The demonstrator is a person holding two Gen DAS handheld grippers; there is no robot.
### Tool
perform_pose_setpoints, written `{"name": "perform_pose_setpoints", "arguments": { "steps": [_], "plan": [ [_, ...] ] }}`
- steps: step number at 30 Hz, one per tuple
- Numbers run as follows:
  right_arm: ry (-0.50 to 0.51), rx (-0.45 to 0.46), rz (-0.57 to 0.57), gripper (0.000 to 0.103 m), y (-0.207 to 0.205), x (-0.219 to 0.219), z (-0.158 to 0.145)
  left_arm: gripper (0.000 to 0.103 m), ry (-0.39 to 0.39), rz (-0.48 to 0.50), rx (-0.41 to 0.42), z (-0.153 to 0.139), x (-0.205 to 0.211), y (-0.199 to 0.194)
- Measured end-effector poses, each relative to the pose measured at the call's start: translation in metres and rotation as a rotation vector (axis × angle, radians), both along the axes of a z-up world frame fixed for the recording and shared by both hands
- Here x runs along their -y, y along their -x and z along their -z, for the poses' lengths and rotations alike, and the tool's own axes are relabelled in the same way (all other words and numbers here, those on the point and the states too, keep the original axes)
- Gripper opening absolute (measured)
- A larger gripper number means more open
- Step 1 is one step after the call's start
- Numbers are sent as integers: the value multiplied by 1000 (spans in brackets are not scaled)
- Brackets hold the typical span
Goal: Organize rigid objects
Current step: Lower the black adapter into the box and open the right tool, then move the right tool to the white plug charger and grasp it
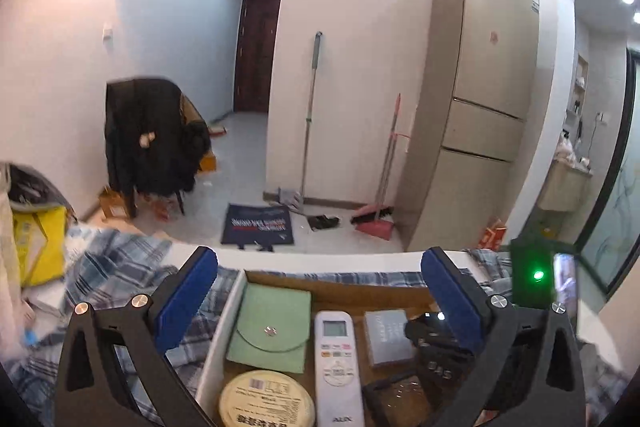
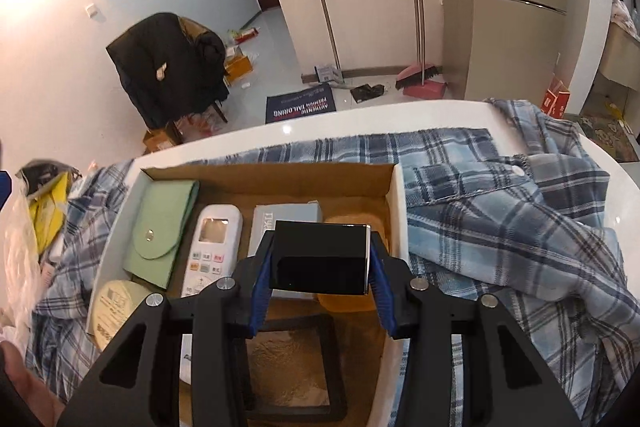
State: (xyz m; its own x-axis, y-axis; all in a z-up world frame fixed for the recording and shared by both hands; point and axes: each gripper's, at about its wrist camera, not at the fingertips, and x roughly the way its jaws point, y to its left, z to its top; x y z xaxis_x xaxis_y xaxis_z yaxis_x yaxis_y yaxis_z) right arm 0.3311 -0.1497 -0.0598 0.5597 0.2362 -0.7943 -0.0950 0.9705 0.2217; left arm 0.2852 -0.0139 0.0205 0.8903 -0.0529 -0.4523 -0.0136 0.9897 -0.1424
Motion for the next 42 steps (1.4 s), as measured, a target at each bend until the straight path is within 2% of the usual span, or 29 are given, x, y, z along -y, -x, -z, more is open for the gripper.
{"name": "perform_pose_setpoints", "arguments": {
  "steps": [3,5,7,10,16,19,24,26,28,30,32,35,38,42],
  "plan": [
    [18,0,-10,42,-1,-2,1,103,-5,-11,8,-1,-2,2],
    [19,1,-18,47,0,-4,1,103,-11,-18,16,-3,-1,3],
    [16,12,0,68,2,-4,-4,103,-6,-28,20,-4,0,3],
    [36,79,6,68,16,-3,-26,103,2,-23,35,-13,3,10],
    [96,201,5,68,55,11,-86,103,18,-5,118,-59,0,46],
    [73,266,13,73,84,26,-115,103,-4,-6,170,-81,0,73],
    [57,341,31,73,136,42,-143,103,-57,-4,288,-108,-1,134],
    [75,362,46,73,155,47,-149,103,-74,-21,327,-112,-1,160],
    [72,387,52,73,176,50,-152,103,-71,-123,404,-112,-6,194],
    [51,400,48,73,192,52,-155,103,-48,-155,453,-108,-10,215],
    [22,415,39,73,206,56,-159,103,-22,-129,450,-107,-11,227],
    [6,443,47,73,224,58,-160,103,-10,-15,372,-106,-7,231],
    [15,483,65,75,236,54,-158,103,-15,19,370,-96,-1,237],
    [63,521,66,92,237,46,-141,103,-64,86,325,-77,7,237]
  ]
}}
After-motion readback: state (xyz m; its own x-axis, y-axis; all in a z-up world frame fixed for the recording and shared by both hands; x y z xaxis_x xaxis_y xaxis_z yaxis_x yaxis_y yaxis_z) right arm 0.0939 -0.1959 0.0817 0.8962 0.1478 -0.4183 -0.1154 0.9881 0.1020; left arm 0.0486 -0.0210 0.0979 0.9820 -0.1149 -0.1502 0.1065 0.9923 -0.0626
